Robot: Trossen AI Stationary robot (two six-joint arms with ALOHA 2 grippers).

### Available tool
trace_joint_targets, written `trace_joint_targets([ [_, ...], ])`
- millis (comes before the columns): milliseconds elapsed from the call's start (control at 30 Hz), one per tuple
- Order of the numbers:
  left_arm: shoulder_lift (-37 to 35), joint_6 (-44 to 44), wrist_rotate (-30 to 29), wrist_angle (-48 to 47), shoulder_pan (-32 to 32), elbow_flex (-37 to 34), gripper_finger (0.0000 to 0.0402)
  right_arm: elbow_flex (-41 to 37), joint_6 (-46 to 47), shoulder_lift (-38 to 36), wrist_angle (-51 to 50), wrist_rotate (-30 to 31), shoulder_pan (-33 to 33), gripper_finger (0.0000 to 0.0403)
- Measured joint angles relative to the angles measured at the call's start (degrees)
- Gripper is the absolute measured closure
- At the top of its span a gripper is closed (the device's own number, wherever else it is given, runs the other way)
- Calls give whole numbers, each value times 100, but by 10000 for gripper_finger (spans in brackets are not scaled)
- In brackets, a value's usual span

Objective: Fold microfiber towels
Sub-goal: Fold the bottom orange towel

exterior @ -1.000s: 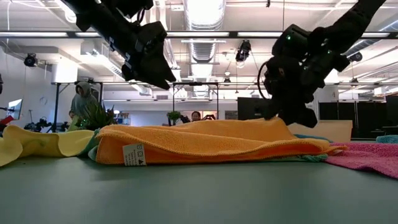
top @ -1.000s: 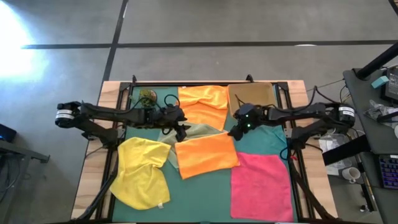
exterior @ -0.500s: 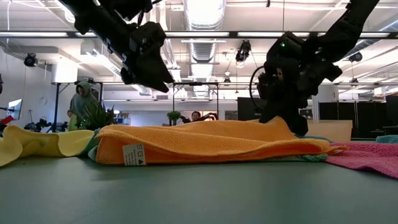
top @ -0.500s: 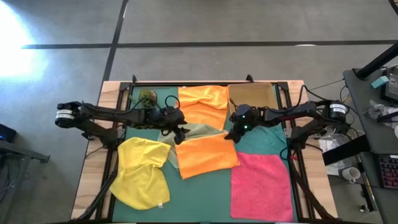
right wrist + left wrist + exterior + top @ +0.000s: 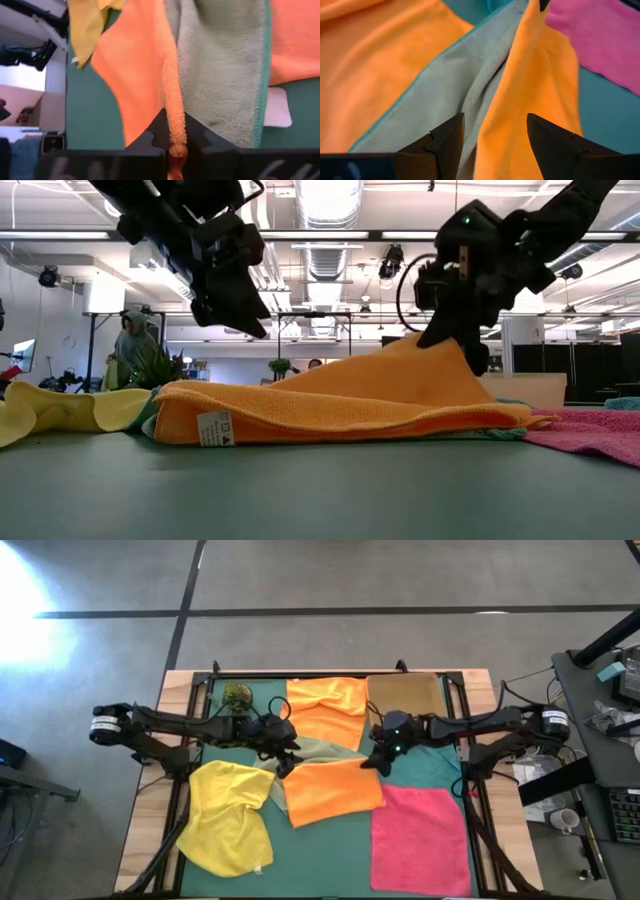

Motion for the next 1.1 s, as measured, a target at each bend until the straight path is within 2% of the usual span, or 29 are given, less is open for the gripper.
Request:
trace_joint_targets([
  [333,405,-1,511,350,1,20,203,358,-393,-48,9,8,579,393],
  [633,1038,21,1249,1079,-5,44,203,397,-475,-48,-310,154,605,393],
  [867,1425,97,1271,1238,-3,47,203,401,-473,-47,-378,205,605,394],
  [1100,1475,782,1214,1244,-1,133,203,401,-470,-47,-443,202,605,394],
])
